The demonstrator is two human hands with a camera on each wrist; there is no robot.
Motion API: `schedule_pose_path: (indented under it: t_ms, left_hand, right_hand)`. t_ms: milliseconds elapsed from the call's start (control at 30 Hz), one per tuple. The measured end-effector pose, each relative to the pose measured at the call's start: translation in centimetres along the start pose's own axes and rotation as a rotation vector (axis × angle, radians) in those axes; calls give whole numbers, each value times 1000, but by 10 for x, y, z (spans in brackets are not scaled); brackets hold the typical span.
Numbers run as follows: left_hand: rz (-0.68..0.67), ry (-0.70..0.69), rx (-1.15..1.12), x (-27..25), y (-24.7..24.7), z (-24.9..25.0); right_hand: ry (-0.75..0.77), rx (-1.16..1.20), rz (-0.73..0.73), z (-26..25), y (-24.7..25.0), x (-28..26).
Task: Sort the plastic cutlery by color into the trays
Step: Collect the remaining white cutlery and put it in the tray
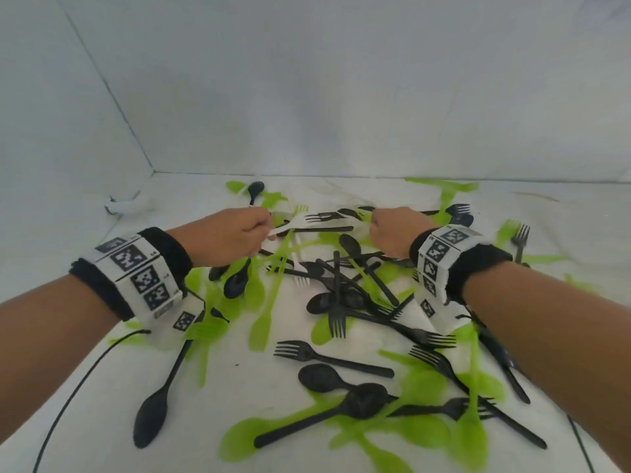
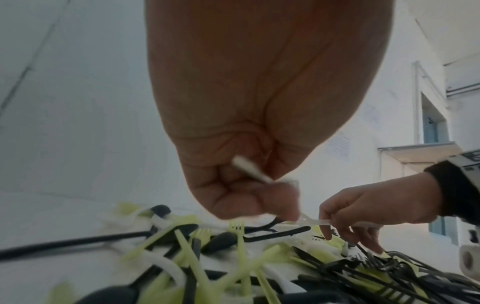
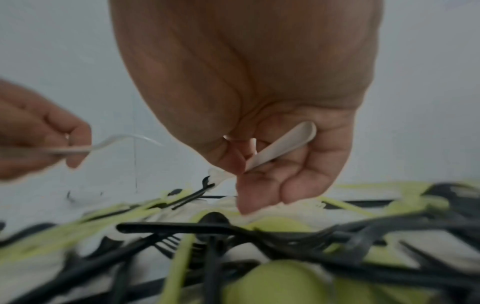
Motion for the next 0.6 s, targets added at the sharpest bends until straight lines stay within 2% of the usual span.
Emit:
schedule_pose_path:
  t_ms: [100,267,467,600]
  left_hand:
    - [-15,33,-147,-5,-9,-8]
    - [95,37,-72,-15,-11,-4]
    - [94,-37,123,-25,-27,-8]
    - [122,-78,140,-22,-28,-3]
  right_hand:
    - [-10,101,23,-5,-6,-3]
    - [-2,319,128,-17,-4,-17]
    - [43,202,-2,-41,-18,-19]
    - [69,85,-191,-47,-40,-31]
Point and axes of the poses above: each hand's wrist, its own x-axis towards the middle knuckle, its own y-axis out of the back of the hand, z = x × y, the point moved 9 cm from there along x, towards the middle knuckle, and after that the axes turned 7 degrees about x, right-handed, at the moved point
